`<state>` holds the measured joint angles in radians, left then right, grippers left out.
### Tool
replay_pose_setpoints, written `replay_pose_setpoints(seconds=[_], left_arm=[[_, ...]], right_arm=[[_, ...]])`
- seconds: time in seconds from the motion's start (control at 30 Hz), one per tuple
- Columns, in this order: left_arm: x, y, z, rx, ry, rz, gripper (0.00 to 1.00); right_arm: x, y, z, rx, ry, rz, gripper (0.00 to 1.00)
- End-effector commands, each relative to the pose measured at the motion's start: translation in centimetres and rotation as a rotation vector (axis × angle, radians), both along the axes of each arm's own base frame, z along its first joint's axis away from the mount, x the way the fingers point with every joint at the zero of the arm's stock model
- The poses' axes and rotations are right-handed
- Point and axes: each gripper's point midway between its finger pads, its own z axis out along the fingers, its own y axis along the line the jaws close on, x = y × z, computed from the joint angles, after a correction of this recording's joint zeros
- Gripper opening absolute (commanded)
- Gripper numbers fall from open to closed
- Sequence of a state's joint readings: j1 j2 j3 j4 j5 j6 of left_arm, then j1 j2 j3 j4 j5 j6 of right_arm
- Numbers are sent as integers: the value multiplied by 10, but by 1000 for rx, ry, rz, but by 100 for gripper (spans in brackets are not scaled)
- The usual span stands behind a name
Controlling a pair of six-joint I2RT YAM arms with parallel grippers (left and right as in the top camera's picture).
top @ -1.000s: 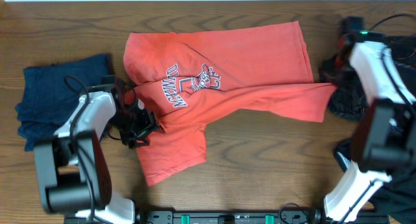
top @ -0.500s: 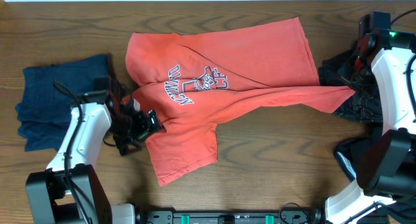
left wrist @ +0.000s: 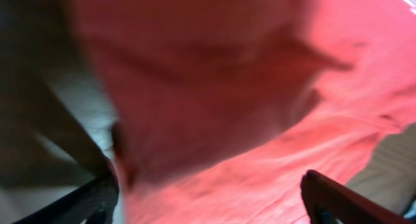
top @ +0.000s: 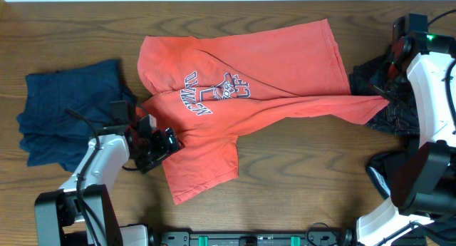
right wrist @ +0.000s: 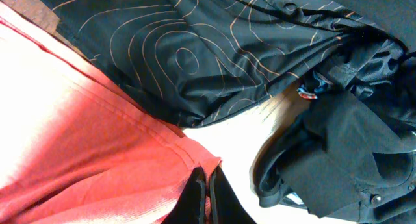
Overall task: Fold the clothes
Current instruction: 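Pull the red t-shirt's right edge rightward with the right gripper, then lift the red t-shirt with both grippers and stretch it between them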
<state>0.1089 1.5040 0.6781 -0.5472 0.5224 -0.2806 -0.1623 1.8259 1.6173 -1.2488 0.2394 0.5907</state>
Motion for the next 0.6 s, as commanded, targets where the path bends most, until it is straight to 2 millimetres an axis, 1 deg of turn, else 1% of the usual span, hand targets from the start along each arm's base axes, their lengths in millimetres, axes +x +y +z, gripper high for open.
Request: replay_pose_setpoints(seconds=[0.0,0.1,0.17,0.27,0.3,0.33,0.37,0.47,0.57], left_arm=[[-28,-18,-23,-34,85,-61,86],[-26,-26,-23,-31,61,-103,84],[-21,-31,-22,-29,34,-123,67],[-10,-32,-21,-26,-15,-128,48],[-6,-32,-21,-24,-34,-129,31],[-3,-32,-20,-24,-47,-129,20],[1,-32,-19,-23,-62,-129,6],[8,-36,-10,-50,-86,-134,6],[16,-44,10,-100,-128,-144,6]], right_arm=[[0,-3,2,-16,1,9,1],[-1,-3,2,-15,5,9,1],[-2,-3,2,-14,11,9,1],[-4,-2,2,-14,18,10,1],[-4,-2,2,-13,20,10,1],[-4,-2,2,-13,20,10,1],[-5,-2,2,-13,23,10,1],[-5,-2,2,-13,25,10,1],[-7,-2,1,-11,31,14,1]])
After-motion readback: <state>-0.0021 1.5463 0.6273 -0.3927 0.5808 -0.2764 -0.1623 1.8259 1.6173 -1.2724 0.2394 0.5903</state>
